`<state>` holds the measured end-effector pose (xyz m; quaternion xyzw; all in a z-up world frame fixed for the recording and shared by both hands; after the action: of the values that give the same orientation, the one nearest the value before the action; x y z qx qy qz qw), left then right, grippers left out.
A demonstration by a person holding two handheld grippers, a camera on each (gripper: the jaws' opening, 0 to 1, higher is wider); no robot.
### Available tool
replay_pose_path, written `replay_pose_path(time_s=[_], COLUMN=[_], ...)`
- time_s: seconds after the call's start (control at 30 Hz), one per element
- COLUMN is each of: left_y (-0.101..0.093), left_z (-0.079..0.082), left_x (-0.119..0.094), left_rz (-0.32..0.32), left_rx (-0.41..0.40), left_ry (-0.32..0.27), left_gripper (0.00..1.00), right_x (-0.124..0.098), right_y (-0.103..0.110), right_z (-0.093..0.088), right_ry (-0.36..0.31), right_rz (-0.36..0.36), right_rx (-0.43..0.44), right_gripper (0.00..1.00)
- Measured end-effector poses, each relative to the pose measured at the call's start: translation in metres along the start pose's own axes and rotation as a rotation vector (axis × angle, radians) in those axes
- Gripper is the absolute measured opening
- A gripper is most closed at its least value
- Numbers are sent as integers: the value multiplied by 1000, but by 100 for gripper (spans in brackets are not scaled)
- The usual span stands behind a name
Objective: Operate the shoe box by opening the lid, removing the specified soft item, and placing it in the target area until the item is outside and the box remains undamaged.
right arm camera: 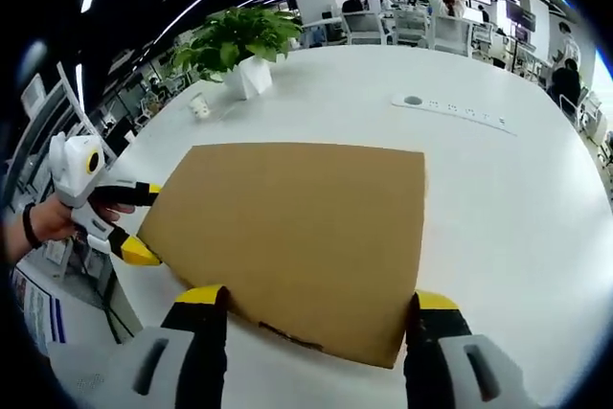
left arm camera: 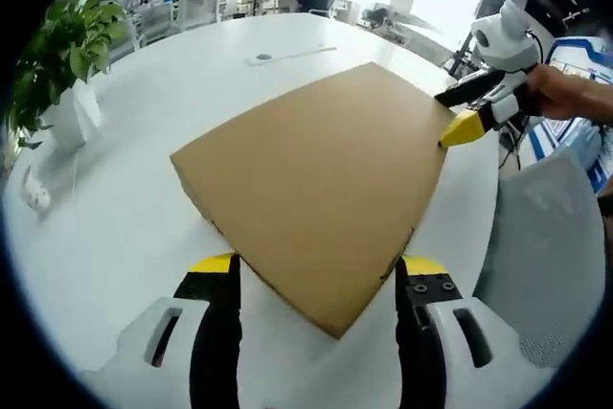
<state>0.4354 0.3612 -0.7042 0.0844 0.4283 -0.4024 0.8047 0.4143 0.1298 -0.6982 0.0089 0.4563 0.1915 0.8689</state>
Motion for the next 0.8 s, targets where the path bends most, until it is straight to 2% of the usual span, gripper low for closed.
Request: replay_pose_path(time_s=[0.17, 0.8], left_y=[5, 6], left_z=[-6, -6], left_x=[-4, -5], left_rz=[-18, -27], left_rx=[19, 28], left_ry=[-2, -15], left_gripper=[63, 64], right_x=[-2, -4], right_y=[13, 13], right_z=[-6, -7], right_ry=[-2, 2], right_rz=[-11, -1], right_rx=[17, 10], right_gripper=[74, 74])
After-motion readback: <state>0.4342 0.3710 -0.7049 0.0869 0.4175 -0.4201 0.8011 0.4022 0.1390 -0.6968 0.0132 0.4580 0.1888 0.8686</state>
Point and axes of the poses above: the point that each gripper's makers call its tool centre point, and the gripper's own axes: x roughly forward along the fingers, y roughly to its left, z roughly out of its top, the point moved 3 cm from there along -x, roughly backward along the fingers, and after that the axes turned 4 degrees about -x, right-handed, at the moved point
